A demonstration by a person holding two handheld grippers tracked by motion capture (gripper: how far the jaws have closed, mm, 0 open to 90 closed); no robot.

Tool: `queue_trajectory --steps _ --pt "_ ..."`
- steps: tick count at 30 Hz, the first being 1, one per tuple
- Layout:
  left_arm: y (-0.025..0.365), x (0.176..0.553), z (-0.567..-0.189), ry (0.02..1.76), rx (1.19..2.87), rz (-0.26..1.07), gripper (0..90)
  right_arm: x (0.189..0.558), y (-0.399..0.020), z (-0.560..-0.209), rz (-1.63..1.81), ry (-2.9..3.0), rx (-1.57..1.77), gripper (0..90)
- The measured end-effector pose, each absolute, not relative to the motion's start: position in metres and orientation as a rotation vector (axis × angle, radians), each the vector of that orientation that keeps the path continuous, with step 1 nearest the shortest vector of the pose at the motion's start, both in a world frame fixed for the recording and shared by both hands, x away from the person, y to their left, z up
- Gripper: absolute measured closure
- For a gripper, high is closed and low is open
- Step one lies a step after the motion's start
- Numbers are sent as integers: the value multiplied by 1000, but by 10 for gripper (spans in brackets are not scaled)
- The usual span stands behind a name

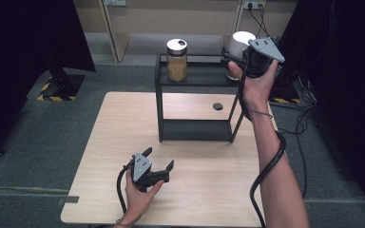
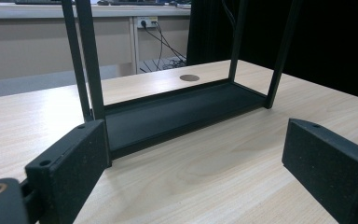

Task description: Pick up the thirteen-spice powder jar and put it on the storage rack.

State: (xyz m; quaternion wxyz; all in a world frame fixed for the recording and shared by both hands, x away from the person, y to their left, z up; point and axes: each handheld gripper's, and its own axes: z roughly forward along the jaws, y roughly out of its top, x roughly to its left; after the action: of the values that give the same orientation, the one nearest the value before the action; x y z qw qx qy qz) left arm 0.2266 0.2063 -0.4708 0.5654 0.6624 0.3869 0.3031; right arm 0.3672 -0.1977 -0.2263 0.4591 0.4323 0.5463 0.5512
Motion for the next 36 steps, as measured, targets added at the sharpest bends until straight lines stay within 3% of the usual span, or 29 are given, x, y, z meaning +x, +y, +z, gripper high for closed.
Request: queue_trajectory --steps 14,36 --pt "206 226 -471 912 1555 714 60 353 -207 -236 1422 1329 1033 13" --pt "206 226 -472 919 1553 703 60 302 -231 -268 1499 1309 931 14"
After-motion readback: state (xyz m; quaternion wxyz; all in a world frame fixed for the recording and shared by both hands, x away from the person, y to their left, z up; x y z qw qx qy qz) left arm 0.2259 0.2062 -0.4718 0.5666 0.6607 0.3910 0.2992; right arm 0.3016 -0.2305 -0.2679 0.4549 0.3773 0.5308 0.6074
